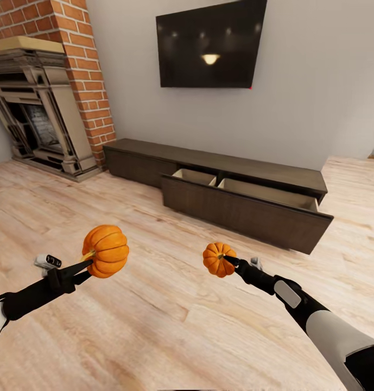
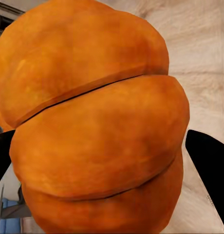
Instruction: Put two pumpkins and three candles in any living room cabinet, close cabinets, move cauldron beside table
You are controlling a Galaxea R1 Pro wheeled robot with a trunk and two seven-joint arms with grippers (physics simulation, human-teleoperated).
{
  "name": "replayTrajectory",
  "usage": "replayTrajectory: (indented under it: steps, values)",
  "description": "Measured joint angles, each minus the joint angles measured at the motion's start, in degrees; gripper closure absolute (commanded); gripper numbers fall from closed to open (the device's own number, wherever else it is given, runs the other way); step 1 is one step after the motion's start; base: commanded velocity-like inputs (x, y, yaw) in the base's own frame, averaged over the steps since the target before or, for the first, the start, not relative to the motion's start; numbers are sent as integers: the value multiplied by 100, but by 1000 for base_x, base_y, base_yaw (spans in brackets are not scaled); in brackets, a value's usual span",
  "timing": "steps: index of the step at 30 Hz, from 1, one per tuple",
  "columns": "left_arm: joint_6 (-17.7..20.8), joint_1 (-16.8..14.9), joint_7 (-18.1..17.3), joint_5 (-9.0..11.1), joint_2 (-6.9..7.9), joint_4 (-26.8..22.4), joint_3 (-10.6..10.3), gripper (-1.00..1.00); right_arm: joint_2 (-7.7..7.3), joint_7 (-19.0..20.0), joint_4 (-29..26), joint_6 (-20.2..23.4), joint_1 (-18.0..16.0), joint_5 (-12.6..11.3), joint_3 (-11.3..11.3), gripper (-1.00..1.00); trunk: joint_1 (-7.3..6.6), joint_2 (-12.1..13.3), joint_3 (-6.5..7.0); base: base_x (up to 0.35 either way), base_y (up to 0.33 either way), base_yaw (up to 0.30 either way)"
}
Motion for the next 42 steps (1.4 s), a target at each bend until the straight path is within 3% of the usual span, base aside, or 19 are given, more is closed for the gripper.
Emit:
replayTrajectory:
  steps: [10, 42]
  values:
    - [0, 0, 0, 0, 5, 0, 4, 100, 0, 2, 10, -1, 0, -1, -1, 100, 0, 0, 0, 0, 0, -285]
    - [9, 0, -1, 2, 0, 0, 0, 100, 0, 3, 35, 5, 0, -18, -2, 100, -83, 43, 709, 0, 0, -285]
